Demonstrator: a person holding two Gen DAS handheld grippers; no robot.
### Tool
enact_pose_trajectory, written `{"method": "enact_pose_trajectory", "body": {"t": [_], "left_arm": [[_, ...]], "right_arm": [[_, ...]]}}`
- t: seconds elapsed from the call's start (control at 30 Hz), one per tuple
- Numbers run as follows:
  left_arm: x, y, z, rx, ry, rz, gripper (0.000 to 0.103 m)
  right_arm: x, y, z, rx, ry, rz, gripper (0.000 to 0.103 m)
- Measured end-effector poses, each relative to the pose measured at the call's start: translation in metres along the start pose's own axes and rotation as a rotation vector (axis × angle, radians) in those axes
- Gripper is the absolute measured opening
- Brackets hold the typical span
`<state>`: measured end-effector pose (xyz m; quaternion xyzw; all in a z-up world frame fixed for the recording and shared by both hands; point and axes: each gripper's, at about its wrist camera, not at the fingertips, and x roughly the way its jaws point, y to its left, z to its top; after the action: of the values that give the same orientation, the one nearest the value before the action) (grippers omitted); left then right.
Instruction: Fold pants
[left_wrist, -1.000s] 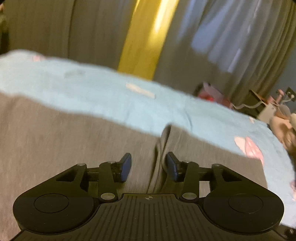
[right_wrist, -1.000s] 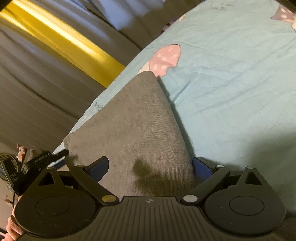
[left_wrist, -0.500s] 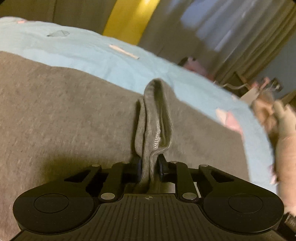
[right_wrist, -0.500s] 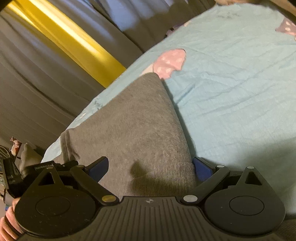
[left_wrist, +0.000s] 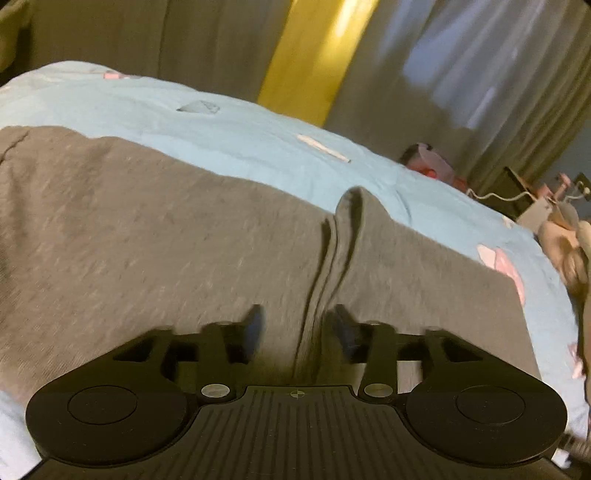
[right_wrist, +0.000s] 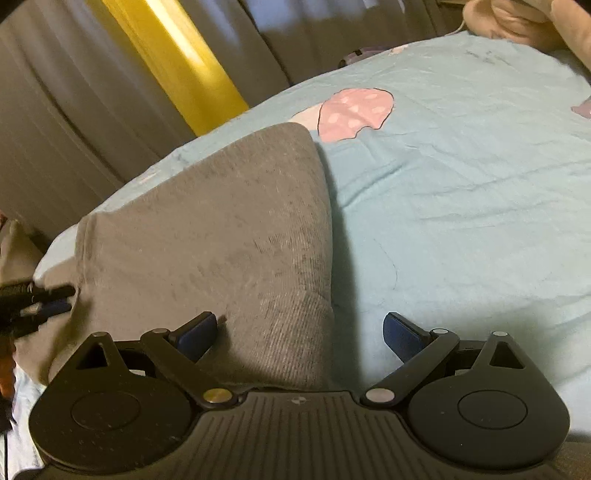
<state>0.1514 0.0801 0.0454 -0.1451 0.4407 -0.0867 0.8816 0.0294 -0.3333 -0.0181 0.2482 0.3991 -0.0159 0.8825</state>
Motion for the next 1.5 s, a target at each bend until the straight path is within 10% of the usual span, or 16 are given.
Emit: {"method": "enact_pose_trajectory", "body": {"t": [0.1, 0.3, 0.5, 0.63, 1.07, 1.33, 1.5], "left_arm": [[-0.018, 0.013, -0.012, -0.042, -0.052, 0.004, 0.087], [-0.038, 0.062, -0.030, -0.222, -0.098, 0.059, 0.088], [-0.073, 0.121, -0.043, -0.400, -0.244, 0.077, 0.089], [-0.074, 0.162, -0.036, -0.526, -0.275, 0.128, 0.092], [-0.037, 0.230, -0.021, -0.752, -0.290, 0.038, 0.090], [-0.024, 0.241, -0.001, -0.711, -0.234, 0.079, 0.038], [-0.037, 0.227, 0.006, -0.612, -0.288, 0.082, 0.026]], "right_arm": [[-0.020, -0.003, -0.001, -0.008, -0.123, 0.093, 0.097], [0.011, 0.000, 0.001, -0.015, 0.029, -0.150, 0.098], [-0.019, 0.004, -0.002, -0.067, -0.162, -0.058, 0.099], [0.018, -0.001, 0.001, -0.031, 0.037, -0.164, 0.099], [0.014, -0.002, 0.000, -0.014, -0.005, -0.157, 0.099], [0.002, -0.002, 0.003, 0.004, -0.115, -0.111, 0.099], [-0.006, -0.004, 0.005, 0.016, -0.159, -0.088, 0.099]]}}
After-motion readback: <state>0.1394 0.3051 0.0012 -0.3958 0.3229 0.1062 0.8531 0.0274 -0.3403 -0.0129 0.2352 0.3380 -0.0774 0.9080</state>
